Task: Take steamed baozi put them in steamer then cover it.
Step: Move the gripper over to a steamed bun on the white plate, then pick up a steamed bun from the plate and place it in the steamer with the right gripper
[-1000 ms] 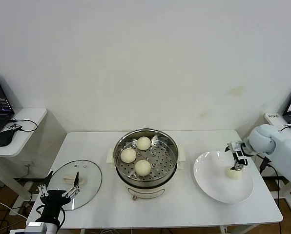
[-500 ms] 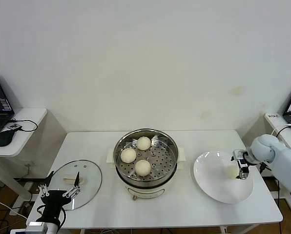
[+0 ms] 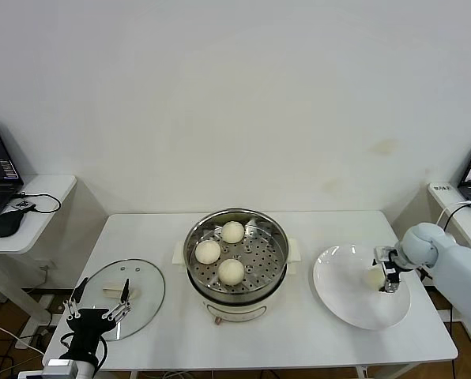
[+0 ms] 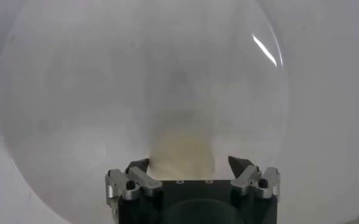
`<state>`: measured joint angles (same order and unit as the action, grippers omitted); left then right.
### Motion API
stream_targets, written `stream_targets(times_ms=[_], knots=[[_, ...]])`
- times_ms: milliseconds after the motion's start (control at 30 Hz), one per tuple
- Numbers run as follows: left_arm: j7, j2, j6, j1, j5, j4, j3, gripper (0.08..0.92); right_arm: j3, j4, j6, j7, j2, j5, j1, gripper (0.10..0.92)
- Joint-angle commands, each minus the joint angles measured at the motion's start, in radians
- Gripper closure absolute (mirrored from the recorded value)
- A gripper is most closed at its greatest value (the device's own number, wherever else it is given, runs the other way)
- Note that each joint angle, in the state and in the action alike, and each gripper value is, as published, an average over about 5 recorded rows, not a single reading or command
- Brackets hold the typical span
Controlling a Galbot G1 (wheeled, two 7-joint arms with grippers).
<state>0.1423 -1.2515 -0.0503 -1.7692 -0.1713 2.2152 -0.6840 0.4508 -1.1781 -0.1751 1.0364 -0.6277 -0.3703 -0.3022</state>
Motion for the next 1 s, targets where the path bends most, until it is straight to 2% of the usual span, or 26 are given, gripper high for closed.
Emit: stream_targets(times_ms=[33, 300, 567, 833, 1000], knots=[[0.000, -0.001, 0.001, 0.001, -0.001, -0.002, 0.001, 0.177, -0.010, 0.021, 0.002, 0.001, -0.015, -0.019, -0.009, 0.269], [0.000, -0.002, 0.001, -0.002, -0.001, 0.001, 0.000, 0.177, -0.014, 0.015, 0.005, 0.003, -0.016, -0.019, -0.008, 0.331], [0.001, -0.002, 0.002, -0.006, -0.001, 0.005, -0.002, 0.177, 0.014, -0.031, 0.003, 0.024, 0.027, 0.007, 0.039, 0.429], [0.000, -0.001, 0.002, -0.003, -0.001, 0.010, 0.001, 0.177, 0.205, -0.189, -0.047, 0.052, 0.132, 0.139, 0.236, 0.464], [0.001, -0.001, 0.002, -0.002, 0.000, 0.014, 0.004, 0.177, 0.388, -0.258, -0.102, 0.039, 0.138, 0.261, 0.504, 0.465]])
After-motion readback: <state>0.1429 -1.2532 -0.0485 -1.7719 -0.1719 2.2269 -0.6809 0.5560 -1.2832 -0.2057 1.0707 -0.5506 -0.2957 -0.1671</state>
